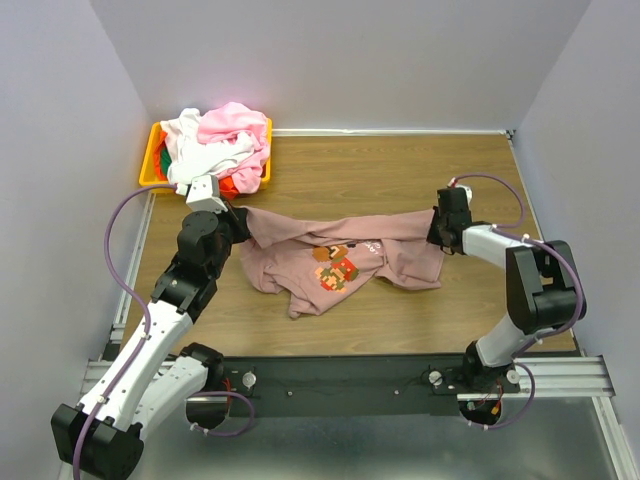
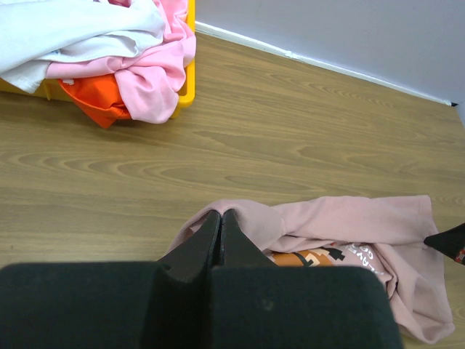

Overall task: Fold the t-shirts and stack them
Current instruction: Flatten the tshirt out

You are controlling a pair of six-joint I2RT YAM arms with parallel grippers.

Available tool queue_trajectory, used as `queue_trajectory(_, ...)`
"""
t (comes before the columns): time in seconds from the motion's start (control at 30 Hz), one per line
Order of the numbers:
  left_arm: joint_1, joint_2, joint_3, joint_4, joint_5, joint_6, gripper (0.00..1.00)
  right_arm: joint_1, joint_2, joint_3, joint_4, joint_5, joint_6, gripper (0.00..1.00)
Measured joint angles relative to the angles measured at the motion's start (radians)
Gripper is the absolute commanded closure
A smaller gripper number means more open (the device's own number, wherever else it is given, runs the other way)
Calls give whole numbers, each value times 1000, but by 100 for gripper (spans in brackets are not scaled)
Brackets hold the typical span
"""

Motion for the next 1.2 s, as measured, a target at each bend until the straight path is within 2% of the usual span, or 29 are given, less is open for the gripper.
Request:
queue_trajectory(0.2, 0, 20, 6, 5, 0, 7, 100, 0, -75, 47, -89, 0, -1, 100)
queue_trajectory(0.3, 0, 72, 56, 8, 0, 16, 100, 0, -159, 150, -141, 0, -4, 100)
queue_trajectory(0.47, 0, 159, 213, 16, 12, 41, 100, 0, -272, 302, -198, -1, -16, 100)
queue_trajectory(0.6, 0, 163, 321, 25, 12, 57, 100, 0, -354, 372, -240, -1, -22, 100)
queue_trajectory(0.87, 0, 14, 442, 69, 11, 72, 100, 0, -579, 454, -310, -2, -29, 100)
queue_trajectory(1.2, 0, -206, 583, 129, 10, 76, 100, 0, -850, 687, -312, -21, -36, 99)
